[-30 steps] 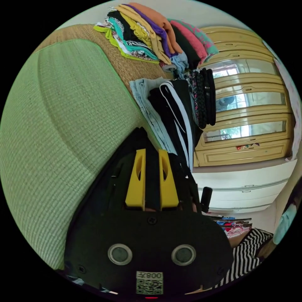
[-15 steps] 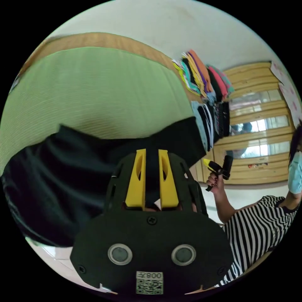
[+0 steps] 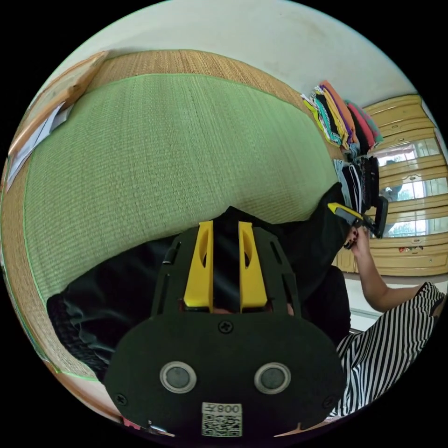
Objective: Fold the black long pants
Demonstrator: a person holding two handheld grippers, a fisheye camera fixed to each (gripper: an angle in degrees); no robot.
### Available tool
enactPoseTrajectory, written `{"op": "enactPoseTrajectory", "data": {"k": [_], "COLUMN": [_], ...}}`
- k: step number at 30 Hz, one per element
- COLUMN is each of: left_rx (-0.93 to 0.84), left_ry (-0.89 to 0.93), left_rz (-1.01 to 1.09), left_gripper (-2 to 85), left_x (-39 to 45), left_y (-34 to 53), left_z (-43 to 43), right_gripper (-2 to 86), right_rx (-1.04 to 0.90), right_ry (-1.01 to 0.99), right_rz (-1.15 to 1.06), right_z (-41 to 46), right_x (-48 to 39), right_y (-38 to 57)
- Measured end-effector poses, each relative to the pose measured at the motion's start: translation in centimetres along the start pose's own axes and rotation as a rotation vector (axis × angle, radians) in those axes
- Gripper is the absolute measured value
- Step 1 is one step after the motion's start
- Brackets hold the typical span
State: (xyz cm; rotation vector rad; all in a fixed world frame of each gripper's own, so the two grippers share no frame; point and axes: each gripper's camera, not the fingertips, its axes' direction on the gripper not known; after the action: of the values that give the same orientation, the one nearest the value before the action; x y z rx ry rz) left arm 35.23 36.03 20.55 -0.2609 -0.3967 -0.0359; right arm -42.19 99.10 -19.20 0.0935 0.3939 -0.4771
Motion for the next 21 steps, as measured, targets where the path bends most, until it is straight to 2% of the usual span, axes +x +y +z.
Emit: {"op": "enactPoseTrajectory", "data": {"k": [2,5,9,14,17,21], "left_rx": [-0.020,-0.025,0.110,0.195,0.262,0.314], "left_ry": [0.004,-0.014,-0.015,0.026,0.070,0.111], "left_rz": [0.010,0.028,0.013,-0.002,-0.005,0.012], "left_gripper": [6.3,3.0,1.5,1.0,0.8,0.6], "left_x": [-1.5,-3.8,-7.4,-11.5,-13.8,-16.8], "left_y": [0.1,0.5,1.4,3.1,4.6,6.5], "left_z": [1.4,3.0,2.6,4.0,4.9,6.3], "right_gripper": [0.0,0.0,0.0,0.1,0.4,1.9], "right_rx": [-0.019,0.001,0.023,0.042,0.066,0.099], "right_ry": [0.056,0.006,0.161,0.103,0.105,-0.124], "right_rz": [0.043,0.078,0.102,0.167,0.117,-0.117], "right_z": [-0.6,-2.3,-5.0,-7.8,-10.0,-12.2], "right_x": [0.6,0.5,-1.2,-2.2,-4.9,-12.2], "right_y": [-1.5,-3.9,-8.2,-11.8,-13.5,-18.4]}}
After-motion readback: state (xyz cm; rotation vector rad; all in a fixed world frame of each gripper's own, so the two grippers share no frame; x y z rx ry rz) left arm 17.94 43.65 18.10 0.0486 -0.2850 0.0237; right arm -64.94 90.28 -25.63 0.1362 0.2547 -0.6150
